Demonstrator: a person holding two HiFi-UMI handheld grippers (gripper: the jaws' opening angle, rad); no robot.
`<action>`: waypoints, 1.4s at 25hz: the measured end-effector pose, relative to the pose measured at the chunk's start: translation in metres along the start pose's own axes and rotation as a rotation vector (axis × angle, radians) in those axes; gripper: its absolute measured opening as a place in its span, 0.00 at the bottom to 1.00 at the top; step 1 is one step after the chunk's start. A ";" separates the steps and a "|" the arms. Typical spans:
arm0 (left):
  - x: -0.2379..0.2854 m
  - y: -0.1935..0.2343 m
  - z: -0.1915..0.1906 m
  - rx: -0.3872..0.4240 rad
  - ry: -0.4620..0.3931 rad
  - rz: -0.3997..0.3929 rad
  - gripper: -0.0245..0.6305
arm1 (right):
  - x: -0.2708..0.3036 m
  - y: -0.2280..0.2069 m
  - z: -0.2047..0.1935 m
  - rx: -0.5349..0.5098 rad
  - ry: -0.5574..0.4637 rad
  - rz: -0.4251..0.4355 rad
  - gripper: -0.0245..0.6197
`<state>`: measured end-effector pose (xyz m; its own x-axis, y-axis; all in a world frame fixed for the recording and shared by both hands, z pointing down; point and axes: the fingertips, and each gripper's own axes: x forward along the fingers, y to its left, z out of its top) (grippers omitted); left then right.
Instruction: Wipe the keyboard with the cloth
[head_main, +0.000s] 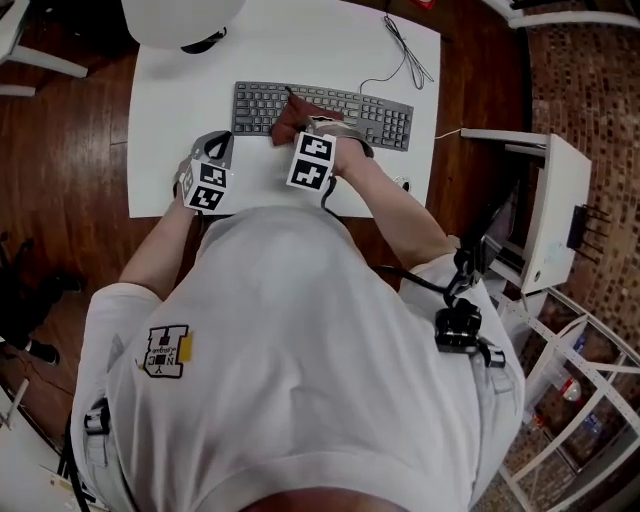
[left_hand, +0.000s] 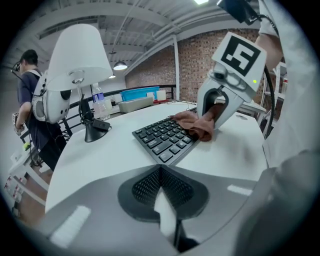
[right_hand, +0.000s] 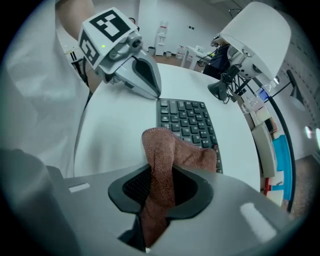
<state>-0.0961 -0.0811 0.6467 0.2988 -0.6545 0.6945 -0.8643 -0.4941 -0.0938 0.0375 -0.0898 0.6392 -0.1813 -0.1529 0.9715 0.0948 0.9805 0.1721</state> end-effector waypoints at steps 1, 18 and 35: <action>0.000 0.000 0.000 0.000 0.000 -0.001 0.04 | 0.000 0.009 -0.001 -0.005 0.000 0.012 0.18; 0.005 -0.005 0.005 -0.001 0.000 -0.047 0.04 | 0.002 -0.118 0.046 0.040 -0.029 -0.136 0.18; 0.002 -0.001 0.001 0.001 -0.020 -0.072 0.04 | 0.009 0.001 0.050 0.011 -0.019 0.054 0.18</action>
<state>-0.0943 -0.0825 0.6471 0.3681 -0.6289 0.6848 -0.8398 -0.5410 -0.0453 -0.0129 -0.0844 0.6397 -0.1945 -0.0974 0.9761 0.0946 0.9886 0.1175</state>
